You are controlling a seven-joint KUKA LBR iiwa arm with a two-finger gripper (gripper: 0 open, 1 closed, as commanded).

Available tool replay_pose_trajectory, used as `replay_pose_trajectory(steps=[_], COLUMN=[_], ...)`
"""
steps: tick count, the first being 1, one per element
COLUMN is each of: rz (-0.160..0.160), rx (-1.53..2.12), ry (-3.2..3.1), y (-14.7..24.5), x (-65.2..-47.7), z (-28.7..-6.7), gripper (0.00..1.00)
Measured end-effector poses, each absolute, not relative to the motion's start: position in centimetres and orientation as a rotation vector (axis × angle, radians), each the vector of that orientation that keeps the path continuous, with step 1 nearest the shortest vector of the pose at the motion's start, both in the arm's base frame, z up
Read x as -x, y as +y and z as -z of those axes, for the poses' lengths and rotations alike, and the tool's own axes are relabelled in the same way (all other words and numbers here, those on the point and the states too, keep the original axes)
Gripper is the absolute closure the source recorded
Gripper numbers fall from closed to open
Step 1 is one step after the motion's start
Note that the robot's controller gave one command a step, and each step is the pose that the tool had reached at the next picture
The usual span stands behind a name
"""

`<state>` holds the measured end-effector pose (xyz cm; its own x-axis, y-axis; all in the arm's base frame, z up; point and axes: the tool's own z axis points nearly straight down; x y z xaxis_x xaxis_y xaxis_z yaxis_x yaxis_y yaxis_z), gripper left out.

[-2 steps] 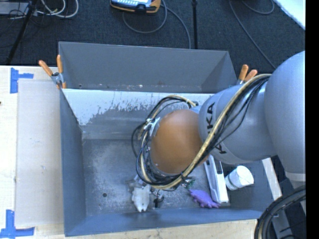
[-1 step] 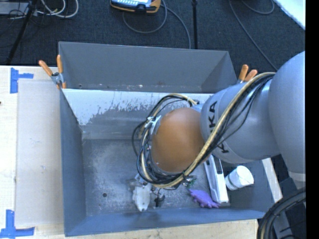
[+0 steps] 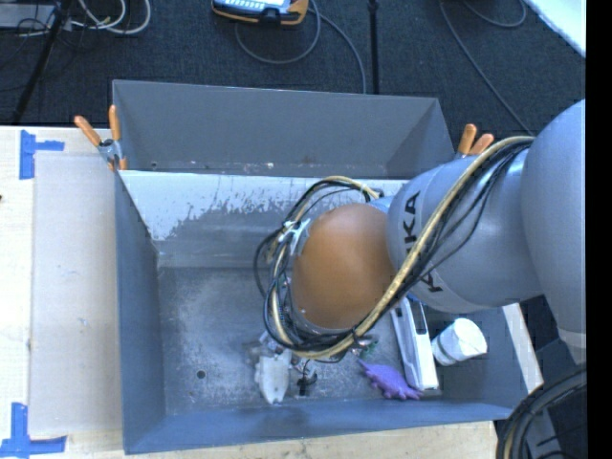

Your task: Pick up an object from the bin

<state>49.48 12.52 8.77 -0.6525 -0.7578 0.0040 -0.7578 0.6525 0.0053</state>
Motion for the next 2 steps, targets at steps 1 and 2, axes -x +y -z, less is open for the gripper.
replay_pose_trajectory(steps=[1,2], rz=[0.008,0.010], rx=[-1.303,-1.302], ry=[-2.843,-2.841], y=[12.5,12.5], x=[-49.3,-49.2], z=[-9.8,-12.0], gripper=[1.00,1.00])
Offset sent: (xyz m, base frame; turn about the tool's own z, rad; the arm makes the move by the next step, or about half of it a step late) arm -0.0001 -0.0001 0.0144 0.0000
